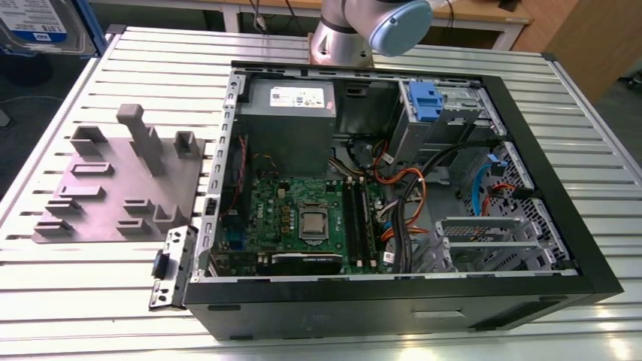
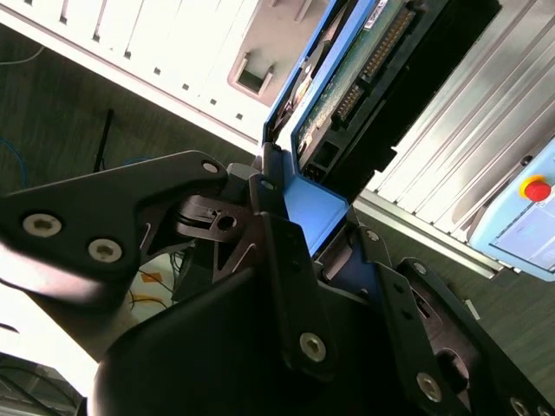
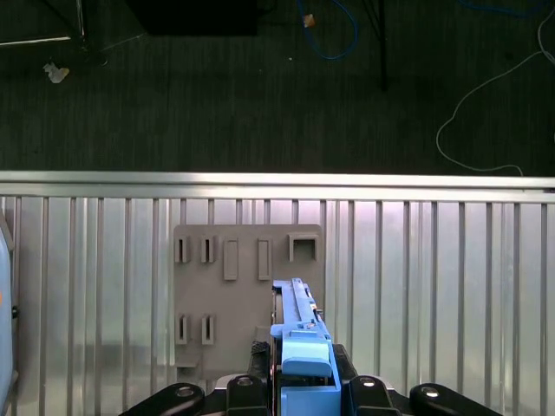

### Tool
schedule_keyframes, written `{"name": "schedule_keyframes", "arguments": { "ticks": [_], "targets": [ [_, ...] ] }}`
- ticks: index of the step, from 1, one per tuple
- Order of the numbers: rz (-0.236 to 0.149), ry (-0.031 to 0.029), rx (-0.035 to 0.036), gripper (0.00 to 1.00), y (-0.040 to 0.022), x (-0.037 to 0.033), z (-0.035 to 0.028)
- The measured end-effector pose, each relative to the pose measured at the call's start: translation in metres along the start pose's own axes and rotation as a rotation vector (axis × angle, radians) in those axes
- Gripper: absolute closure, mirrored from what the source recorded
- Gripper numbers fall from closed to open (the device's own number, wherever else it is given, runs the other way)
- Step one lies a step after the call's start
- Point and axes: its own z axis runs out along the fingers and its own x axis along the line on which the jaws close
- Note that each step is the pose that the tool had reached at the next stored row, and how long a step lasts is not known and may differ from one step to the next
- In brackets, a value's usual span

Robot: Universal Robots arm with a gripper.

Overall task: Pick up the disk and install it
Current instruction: 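Pick up the disk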

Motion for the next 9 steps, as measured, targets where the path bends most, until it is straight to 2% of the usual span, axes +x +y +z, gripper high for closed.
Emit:
{"name": "schedule_keyframes", "arguments": {
  "ticks": [9],
  "targets": [
    [0.0,0.0,0.0001,0.64,-0.0007,0.0,0.0]
  ]
}}
